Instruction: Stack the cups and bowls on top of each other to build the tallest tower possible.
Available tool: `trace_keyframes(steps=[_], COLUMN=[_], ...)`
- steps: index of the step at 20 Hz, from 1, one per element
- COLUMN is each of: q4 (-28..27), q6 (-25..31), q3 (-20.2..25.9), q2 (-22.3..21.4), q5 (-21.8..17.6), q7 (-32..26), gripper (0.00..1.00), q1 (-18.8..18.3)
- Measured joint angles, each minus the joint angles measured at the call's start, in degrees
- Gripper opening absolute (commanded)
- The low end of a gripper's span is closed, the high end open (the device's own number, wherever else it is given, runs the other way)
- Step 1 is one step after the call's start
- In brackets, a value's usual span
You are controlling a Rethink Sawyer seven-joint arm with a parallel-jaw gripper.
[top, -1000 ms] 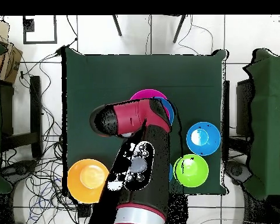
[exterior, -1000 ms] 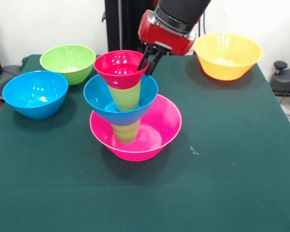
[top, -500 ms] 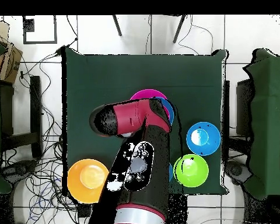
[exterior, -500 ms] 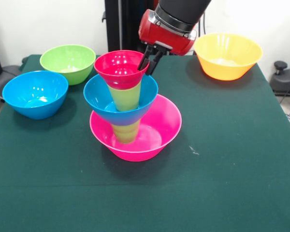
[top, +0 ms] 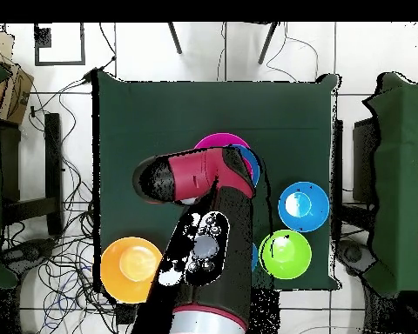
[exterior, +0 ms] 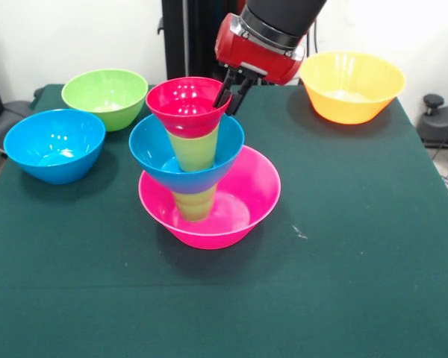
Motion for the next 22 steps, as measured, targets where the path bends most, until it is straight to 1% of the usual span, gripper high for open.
trace_keyframes(steps=[22], q4=[0.2], q6=[0.0], q3=[0.0], q2=[-1.6], q5=[0.0], q7=[0.0], gripper=[0.0], q1=[0.0])
